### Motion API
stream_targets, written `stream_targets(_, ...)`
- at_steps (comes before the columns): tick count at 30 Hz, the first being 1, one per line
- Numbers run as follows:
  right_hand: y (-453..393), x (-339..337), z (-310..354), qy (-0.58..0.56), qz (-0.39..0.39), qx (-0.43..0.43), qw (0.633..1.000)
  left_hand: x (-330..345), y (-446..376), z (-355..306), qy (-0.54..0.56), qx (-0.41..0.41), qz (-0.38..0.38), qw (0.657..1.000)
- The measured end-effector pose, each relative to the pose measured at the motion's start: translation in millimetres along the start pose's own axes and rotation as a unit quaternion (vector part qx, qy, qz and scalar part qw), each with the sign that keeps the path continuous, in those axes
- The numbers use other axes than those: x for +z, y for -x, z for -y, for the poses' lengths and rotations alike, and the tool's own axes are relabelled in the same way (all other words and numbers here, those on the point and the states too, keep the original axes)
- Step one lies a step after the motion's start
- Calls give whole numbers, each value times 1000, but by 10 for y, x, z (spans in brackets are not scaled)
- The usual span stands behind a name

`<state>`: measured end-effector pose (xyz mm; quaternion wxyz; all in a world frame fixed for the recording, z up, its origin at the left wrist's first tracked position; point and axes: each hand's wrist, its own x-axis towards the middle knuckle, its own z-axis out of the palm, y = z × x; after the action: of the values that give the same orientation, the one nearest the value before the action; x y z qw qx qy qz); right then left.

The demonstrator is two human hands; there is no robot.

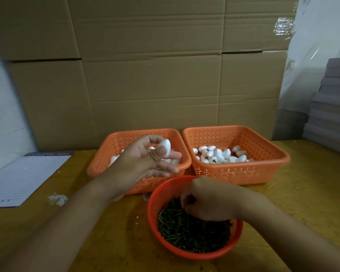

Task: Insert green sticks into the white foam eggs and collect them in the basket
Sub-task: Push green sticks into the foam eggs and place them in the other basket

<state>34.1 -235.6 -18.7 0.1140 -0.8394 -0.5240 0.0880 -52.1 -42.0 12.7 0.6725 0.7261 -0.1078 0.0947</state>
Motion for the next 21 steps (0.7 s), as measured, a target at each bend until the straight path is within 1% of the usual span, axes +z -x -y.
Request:
stream_targets(4, -5, -2, -18, -2, -15, 7, 1000, 6, 4, 8, 26, -1, 4, 1000)
stream_targets(9, -10, 14, -28, -5, -38, 6, 999, -36, -27, 25, 35, 4, -46, 998)
stream_targets(16, -25, 27, -43, -14, -57, 8, 998, -63, -56, 16, 188, -25, -22, 982)
stream_targets(21, -28, 27, -28, -10, -53, 11, 998, -55, -69, 21, 240, -64, -20, 969)
